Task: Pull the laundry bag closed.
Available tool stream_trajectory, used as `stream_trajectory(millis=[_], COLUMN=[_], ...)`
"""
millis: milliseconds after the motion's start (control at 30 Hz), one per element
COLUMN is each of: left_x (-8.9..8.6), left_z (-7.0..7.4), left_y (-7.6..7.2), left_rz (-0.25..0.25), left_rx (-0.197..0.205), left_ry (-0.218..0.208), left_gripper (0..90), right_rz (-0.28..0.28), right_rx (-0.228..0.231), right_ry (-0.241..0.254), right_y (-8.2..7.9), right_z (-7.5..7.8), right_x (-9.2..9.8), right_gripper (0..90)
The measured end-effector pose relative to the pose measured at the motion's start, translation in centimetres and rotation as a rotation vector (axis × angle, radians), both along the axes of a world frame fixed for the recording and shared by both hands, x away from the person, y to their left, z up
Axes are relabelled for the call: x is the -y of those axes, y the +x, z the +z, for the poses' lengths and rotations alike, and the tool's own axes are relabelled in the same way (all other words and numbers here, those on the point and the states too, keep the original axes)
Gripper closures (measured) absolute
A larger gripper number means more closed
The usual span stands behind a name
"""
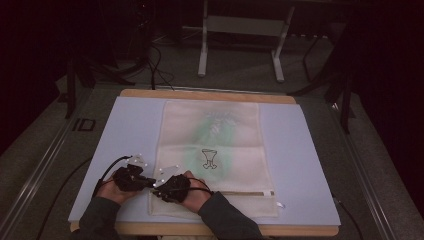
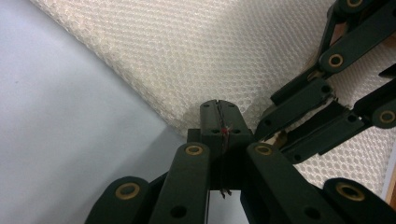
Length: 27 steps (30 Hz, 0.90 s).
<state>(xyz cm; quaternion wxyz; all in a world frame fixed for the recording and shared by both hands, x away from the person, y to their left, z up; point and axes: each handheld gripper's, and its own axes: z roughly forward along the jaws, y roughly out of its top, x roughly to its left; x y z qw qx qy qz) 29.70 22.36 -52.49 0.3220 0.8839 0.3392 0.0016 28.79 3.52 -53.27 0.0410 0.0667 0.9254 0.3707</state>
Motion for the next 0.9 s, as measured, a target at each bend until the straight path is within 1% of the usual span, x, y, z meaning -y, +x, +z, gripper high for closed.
stream_trajectory(millis=[67, 167, 267, 400, 533, 567, 900], left_x=[0.0, 0.0, 0.0, -0.1, -0.1, -0.1, -0.2], left_z=[0.0, 0.0, 0.0, 0.0, 0.0, 0.0, -0.1], left_y=[0.0, 0.0, 0.0, 0.0, 0.0, 0.0, 0.1], left_rz=[-0.001, -0.002, -0.001, -0.004, -0.006, -0.008, -0.018], left_rx=[-0.001, 0.001, -0.001, 0.002, 0.005, 0.005, 0.002], left_ry=[0.001, 0.001, -0.003, -0.004, -0.004, -0.004, -0.013], left_gripper=[90.0, 90.0, 90.0, 90.0, 90.0, 90.0, 90.0], right_rz=[-0.002, 0.000, 0.000, 0.000, 0.003, 0.005, 0.008], right_rx=[-0.002, 0.011, 0.011, 0.007, 0.025, 0.026, 0.042], right_ry=[-0.004, -0.009, -0.016, -0.023, -0.038, -0.046, -0.066], right_y=[0.0, -0.1, -0.1, -0.1, -0.3, -0.3, -0.5], right_z=[0.1, 0.1, 0.2, 0.3, 0.4, 0.5, 0.8], right_x=[0.2, 0.1, 0.2, 0.8, 0.9, 0.9, 1.2], right_gripper=[82.1, 82.2, 82.2, 82.2, 82.2, 82.2, 82.1])
